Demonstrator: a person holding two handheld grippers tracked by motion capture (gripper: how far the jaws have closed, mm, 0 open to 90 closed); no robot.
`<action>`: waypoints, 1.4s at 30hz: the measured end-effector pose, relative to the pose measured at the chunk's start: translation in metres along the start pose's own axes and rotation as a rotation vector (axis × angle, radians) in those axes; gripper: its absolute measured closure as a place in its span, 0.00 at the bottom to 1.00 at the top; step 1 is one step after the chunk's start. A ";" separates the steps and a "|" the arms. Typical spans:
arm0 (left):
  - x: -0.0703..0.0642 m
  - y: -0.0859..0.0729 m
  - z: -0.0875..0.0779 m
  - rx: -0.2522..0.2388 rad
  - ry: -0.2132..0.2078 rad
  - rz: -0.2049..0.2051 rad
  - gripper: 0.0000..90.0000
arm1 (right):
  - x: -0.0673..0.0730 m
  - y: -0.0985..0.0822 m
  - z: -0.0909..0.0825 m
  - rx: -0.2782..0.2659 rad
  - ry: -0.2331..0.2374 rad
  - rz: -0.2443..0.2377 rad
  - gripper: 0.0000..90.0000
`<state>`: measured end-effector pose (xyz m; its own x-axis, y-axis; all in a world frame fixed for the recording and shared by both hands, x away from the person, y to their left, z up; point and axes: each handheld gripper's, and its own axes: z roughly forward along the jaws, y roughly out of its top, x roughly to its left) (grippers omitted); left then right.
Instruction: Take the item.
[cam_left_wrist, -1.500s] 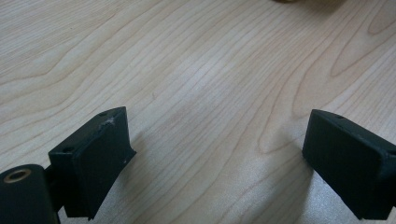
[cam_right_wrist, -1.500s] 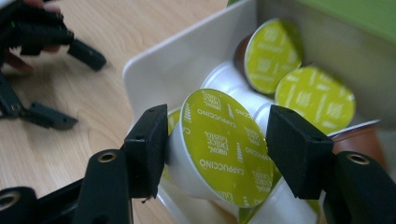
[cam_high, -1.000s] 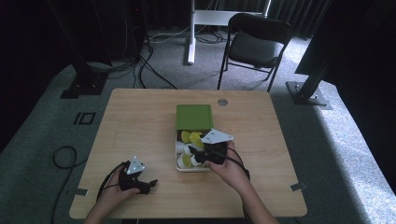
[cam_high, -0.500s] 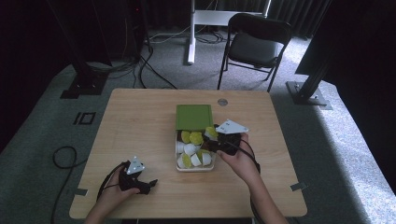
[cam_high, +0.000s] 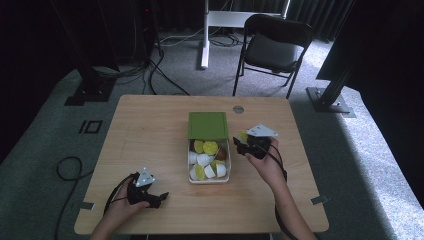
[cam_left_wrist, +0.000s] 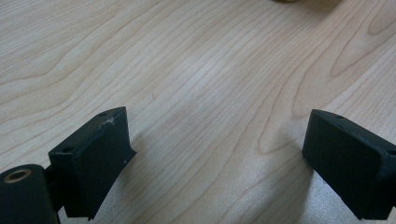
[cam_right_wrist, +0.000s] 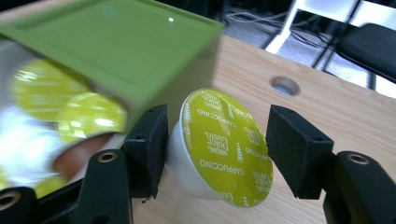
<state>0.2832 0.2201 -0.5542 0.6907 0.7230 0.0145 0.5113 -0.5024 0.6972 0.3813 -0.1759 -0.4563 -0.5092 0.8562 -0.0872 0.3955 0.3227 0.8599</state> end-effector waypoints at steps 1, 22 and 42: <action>0.000 0.000 0.000 0.000 0.000 0.000 0.10 | -0.003 -0.002 0.002 0.009 -0.009 0.006 0.44; 0.000 0.000 0.000 0.000 0.000 0.000 0.10 | -0.059 -0.056 0.049 0.109 -0.173 0.111 0.44; 0.000 0.000 0.000 0.000 0.000 0.000 0.10 | -0.066 -0.076 0.064 0.161 -0.176 0.157 0.44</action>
<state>0.2832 0.2201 -0.5542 0.6906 0.7231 0.0142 0.5114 -0.5022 0.6973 0.4338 -0.2313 -0.5479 -0.2971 0.9532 -0.0570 0.5824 0.2281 0.7802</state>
